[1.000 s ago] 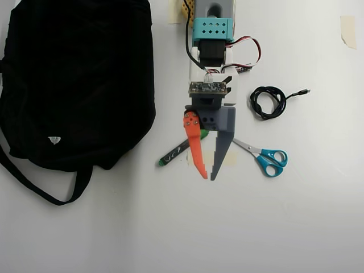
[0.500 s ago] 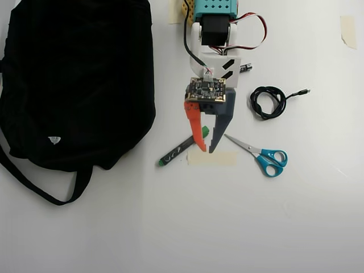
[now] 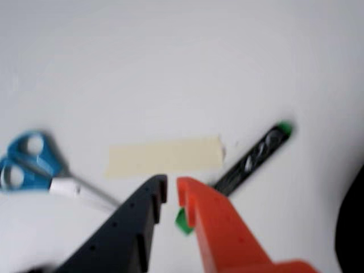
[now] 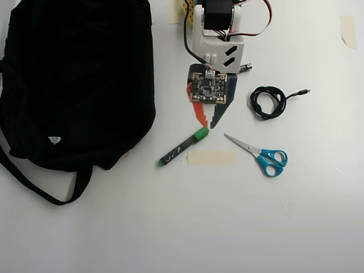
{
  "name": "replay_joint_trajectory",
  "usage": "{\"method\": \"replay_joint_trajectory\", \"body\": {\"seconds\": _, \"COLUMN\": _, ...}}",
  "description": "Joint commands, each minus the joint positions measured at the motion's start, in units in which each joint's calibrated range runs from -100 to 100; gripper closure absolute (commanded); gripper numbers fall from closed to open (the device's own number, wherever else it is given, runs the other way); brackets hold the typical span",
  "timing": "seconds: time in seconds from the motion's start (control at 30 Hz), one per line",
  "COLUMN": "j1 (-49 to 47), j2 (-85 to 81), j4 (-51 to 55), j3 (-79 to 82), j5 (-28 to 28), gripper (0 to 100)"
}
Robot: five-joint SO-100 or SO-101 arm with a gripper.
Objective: Put the green marker into the black bag
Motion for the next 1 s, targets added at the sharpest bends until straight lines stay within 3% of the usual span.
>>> {"method": "replay_joint_trajectory", "body": {"seconds": 0.0, "j1": -0.9, "j2": -3.0, "j4": 3.1, "j3": -2.0, "j5": 0.3, "gripper": 98}}
{"method": "replay_joint_trajectory", "body": {"seconds": 0.97, "j1": -3.1, "j2": -2.3, "j4": 14.5, "j3": -1.8, "j5": 0.3, "gripper": 98}}
